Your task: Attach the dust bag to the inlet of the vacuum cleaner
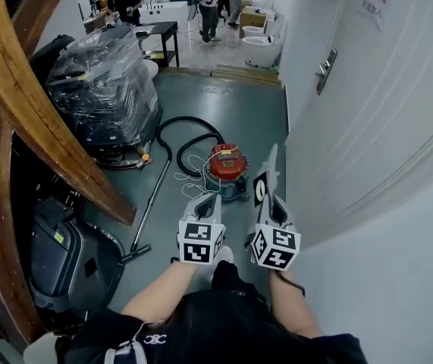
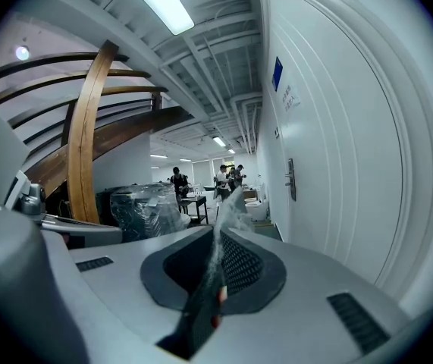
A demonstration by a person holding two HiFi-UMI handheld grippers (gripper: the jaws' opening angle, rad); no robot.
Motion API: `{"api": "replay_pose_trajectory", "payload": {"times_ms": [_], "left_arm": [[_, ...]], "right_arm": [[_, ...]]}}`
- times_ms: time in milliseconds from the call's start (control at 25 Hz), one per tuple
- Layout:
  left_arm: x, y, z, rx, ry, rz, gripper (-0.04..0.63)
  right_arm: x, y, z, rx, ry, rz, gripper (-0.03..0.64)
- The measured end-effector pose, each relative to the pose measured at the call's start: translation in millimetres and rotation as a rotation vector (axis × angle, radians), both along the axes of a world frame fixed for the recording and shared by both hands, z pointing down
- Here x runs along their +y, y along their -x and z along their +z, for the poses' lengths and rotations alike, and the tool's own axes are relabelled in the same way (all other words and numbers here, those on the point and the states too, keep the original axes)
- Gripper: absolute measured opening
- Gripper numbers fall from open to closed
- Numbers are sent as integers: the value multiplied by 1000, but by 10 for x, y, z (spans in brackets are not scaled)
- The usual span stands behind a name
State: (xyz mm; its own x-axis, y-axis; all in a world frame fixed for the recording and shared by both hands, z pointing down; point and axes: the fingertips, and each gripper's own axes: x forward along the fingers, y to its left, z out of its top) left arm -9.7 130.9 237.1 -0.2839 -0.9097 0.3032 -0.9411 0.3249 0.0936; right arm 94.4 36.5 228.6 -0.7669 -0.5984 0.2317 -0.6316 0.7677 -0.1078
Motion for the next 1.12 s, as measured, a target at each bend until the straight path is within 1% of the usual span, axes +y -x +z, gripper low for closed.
{"api": "replay_pose_trajectory", "payload": {"times_ms": [160, 320, 520, 680, 800, 960, 1120], "left_arm": [[-242, 63, 67, 1, 24, 19, -3], [-548, 191, 166, 18, 54, 32, -3], [-1099, 457, 96, 14, 59, 40, -3], [-1613, 687, 28, 0, 52, 49, -3], [-1888, 804, -12, -7, 49, 59, -3], [-2113, 927, 0, -6, 51, 66, -3], [-2242, 1015, 99, -1, 82, 76, -3]], "right_arm": [[-262, 38, 22, -14, 21, 34, 17], [-542, 114, 105, -5, 33, 63, 17], [-1033, 292, 161, 11, 54, 85, 17], [-1463, 482, 150, 13, 58, 87, 17], [-1706, 608, 169, 18, 66, 86, 17], [-1948, 748, 198, 27, 78, 85, 17], [-2068, 845, 249, 31, 94, 84, 17]]}}
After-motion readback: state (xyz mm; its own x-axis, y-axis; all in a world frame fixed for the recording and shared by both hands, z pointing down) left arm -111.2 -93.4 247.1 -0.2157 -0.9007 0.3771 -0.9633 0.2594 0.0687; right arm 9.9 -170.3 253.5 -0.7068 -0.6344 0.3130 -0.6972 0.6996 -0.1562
